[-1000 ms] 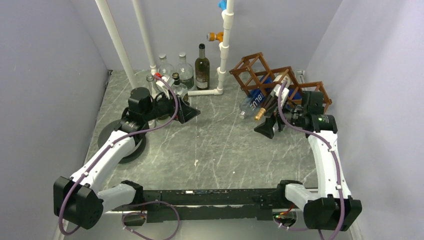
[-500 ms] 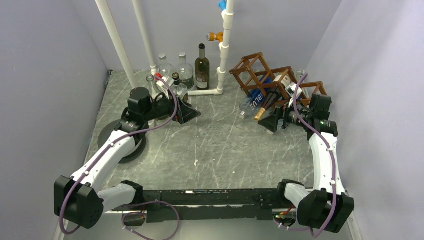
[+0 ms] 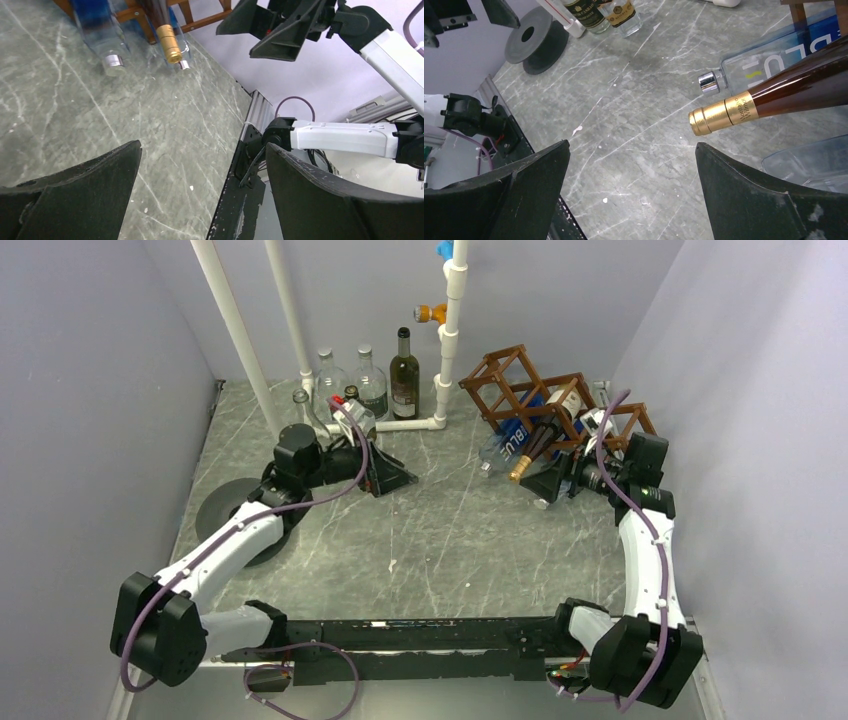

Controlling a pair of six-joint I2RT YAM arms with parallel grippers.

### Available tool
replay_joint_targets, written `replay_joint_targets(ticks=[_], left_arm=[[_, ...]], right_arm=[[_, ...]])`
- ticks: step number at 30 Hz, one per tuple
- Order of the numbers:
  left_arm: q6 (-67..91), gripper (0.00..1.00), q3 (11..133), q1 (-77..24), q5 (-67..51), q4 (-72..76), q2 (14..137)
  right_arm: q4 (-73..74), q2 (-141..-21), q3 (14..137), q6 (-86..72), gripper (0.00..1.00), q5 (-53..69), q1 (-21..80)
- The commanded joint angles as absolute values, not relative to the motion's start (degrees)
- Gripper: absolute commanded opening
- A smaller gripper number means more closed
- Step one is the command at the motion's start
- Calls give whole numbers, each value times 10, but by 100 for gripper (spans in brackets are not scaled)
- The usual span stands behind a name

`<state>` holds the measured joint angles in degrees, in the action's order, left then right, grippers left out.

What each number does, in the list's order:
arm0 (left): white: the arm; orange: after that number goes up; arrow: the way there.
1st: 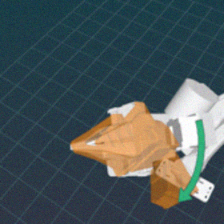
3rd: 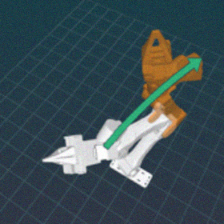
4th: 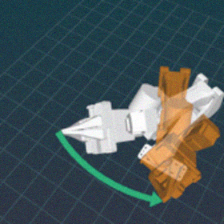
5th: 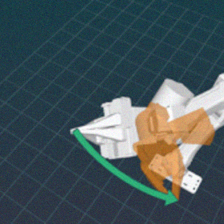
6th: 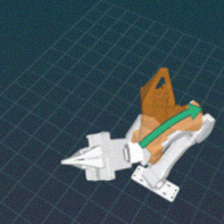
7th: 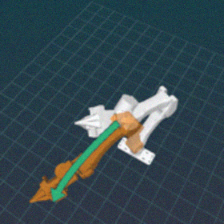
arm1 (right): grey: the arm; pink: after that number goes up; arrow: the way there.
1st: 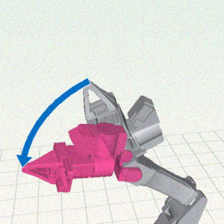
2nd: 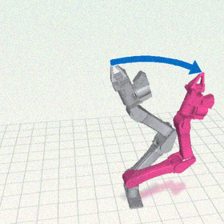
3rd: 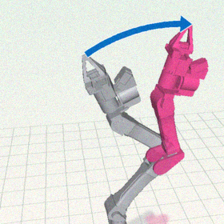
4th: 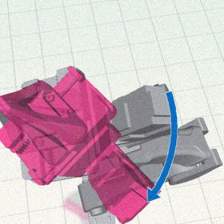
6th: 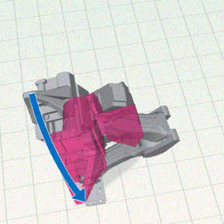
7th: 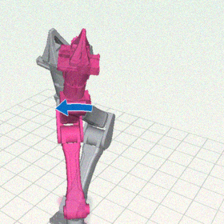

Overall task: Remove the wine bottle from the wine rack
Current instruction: Pick up the wine bottle from the wine rack.

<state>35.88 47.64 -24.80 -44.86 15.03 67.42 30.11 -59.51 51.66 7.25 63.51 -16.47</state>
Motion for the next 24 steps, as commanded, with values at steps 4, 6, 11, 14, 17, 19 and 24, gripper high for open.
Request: replay_joint_targets(ticks=[4,6,11,14,17,19,24], left_arm=[[366,99,492,-327,-358,182,707],[368,100,504,-350,-326,180,729],[405,100,515,-394,-287,256,793],[425,99,531,-415,-287,312,839],[441,99,563,-427,-293,334,891],[454,99,584,-432,-294,344,921],[482,99,658,-438,-289,329,998]], right_arm=[[247,-583,492,67,100,678,-188],[237,-576,485,70,100,678,-200],[226,-561,464,80,100,686,-219],[233,-558,458,94,100,671,-224],[237,-558,462,95,100,664,-225],[236,-559,462,91,100,665,-225],[239,-560,467,90,100,657,-225]])
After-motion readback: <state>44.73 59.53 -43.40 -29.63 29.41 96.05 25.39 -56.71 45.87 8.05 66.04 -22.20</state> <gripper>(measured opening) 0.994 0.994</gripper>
